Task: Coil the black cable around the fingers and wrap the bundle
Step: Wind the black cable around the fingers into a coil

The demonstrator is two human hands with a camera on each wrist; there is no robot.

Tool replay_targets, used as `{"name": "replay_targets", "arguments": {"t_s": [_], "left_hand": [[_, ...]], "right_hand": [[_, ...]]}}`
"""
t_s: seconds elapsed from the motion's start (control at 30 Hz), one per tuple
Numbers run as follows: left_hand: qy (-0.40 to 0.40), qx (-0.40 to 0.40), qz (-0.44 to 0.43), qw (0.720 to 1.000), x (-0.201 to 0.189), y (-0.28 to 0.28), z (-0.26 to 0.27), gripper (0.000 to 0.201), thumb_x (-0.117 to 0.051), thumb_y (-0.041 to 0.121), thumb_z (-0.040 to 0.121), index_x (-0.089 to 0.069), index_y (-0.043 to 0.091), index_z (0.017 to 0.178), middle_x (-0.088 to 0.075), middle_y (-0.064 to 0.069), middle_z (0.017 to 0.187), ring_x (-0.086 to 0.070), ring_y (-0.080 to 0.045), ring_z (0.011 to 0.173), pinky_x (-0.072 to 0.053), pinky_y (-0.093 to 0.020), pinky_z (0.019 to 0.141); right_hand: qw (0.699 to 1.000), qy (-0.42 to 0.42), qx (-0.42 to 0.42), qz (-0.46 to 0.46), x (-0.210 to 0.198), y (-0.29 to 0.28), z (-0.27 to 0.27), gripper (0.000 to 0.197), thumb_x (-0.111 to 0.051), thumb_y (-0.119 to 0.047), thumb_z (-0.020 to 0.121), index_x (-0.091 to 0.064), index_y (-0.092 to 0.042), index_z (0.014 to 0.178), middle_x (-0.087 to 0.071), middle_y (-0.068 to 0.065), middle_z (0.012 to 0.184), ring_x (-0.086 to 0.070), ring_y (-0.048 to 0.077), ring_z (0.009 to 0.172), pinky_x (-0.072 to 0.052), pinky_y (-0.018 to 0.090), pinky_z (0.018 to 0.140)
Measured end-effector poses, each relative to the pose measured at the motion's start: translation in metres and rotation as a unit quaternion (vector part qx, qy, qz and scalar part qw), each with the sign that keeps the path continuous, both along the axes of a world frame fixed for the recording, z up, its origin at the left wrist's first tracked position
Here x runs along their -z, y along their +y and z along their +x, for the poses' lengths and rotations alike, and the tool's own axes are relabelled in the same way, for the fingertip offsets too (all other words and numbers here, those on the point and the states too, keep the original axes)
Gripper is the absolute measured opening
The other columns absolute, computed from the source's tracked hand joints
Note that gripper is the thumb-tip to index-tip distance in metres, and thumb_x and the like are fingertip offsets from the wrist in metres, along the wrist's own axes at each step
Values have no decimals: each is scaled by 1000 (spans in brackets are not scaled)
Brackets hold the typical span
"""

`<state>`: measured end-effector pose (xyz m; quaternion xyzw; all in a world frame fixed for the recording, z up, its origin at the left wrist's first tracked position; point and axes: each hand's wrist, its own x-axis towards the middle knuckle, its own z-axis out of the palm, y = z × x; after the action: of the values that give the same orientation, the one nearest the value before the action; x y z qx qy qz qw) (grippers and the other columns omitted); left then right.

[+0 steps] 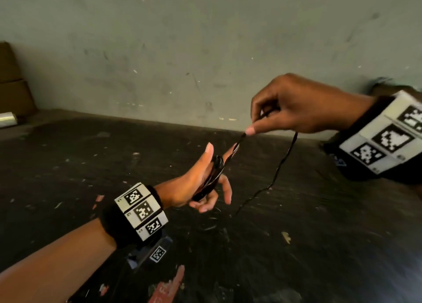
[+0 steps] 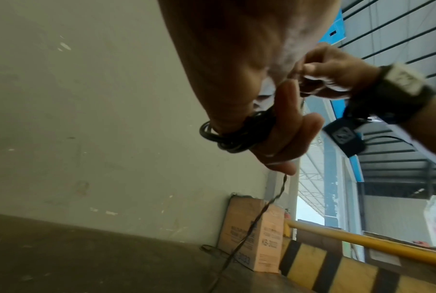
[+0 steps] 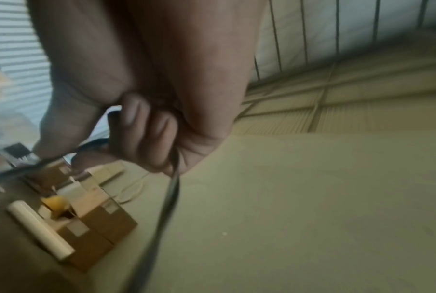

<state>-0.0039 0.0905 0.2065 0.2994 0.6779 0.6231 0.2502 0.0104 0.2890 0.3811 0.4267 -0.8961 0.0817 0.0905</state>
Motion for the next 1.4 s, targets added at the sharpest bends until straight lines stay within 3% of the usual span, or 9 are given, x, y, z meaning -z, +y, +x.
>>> {"name": "replay_targets", "arguments": {"t_s": [0.13, 0.37, 0.5, 0.57, 0.73, 1.0, 1.17, 1.23, 1.4], "left_hand": [[-6, 34, 38, 999, -13, 3, 15, 94, -24, 93, 61, -11, 53, 146, -60, -19, 86, -50, -10, 39, -28, -16, 30], [-44, 106, 133, 984, -46, -1, 24, 99, -24, 91, 62, -17, 45, 149, -60, -26, 93, -51, -14, 38, -29, -16, 30], [-66, 72, 209, 973, -63, 0, 17, 93, -8, 88, 65, -18, 47, 148, -60, -34, 114, -64, -26, 48, -45, -21, 32], [-64, 41, 241, 968, -69, -1, 10, 91, -7, 86, 66, -13, 49, 148, -58, -32, 126, -68, -29, 57, -53, -28, 37], [-46, -42, 275, 960, -72, -2, -12, 87, -8, 85, 67, -3, 51, 147, -58, -23, 133, -73, -35, 76, -60, -39, 48], [44, -144, 128, 980, -50, -7, -24, 108, -25, 95, 52, 4, 51, 146, -56, -16, 132, -73, -29, 76, -56, -34, 45], [24, -91, -17, 995, -28, -5, -21, 95, 8, 75, 75, 2, 21, 153, -73, -3, 74, -59, -15, 43, -39, -18, 31], [1, -39, -31, 999, -25, -2, -15, 100, 11, 74, 76, -4, 11, 152, -71, -3, 71, -54, -11, 39, -34, -16, 31], [-23, 50, 6, 998, -30, 7, 1, 104, -25, 95, 55, -7, 51, 147, -61, -20, 96, -54, -13, 43, -35, -15, 31]], "right_hand": [[999, 43, 4, -21, -5, 5, -23, 29, -71, -42, 74, -70, -12, 72, -54, -2, 50, -47, 7, 46, -34, 13, 45], [985, -17, -20, -170, 66, -3, -60, 33, -60, -43, 86, -65, -16, 66, -55, -3, 54, -47, 7, 50, -38, 27, 52], [973, -76, 18, -218, 115, -20, -60, 37, -50, -31, 96, -69, -1, 87, -70, 22, 81, -67, 35, 72, -53, 52, 67], [968, -126, 25, -216, 140, -30, -52, 23, -47, -7, 97, -66, 4, 101, -70, 18, 91, -67, 26, 79, -56, 43, 73], [965, -220, -5, -144, 164, -58, -19, 33, -38, -24, 102, -59, 0, 96, -52, -7, 64, -51, -1, 53, -44, 16, 58], [982, -178, 22, -61, 119, -48, 16, 23, -51, -25, 97, -60, -18, 77, -50, -12, 61, -47, -10, 51, -39, 12, 55], [994, -106, 33, 0, 57, -31, 14, 13, -60, -29, 90, -65, -23, 80, -61, -8, 69, -53, 1, 55, -44, 20, 54], [997, -60, 37, 22, 30, -24, 7, 13, -66, -33, 85, -65, -24, 75, -56, -12, 61, -51, -4, 52, -36, 13, 51], [998, 23, 7, 58, -6, -15, -12, 31, -65, -50, 74, -64, -19, 69, -58, -18, 52, -51, -1, 48, -34, 15, 45]]}}
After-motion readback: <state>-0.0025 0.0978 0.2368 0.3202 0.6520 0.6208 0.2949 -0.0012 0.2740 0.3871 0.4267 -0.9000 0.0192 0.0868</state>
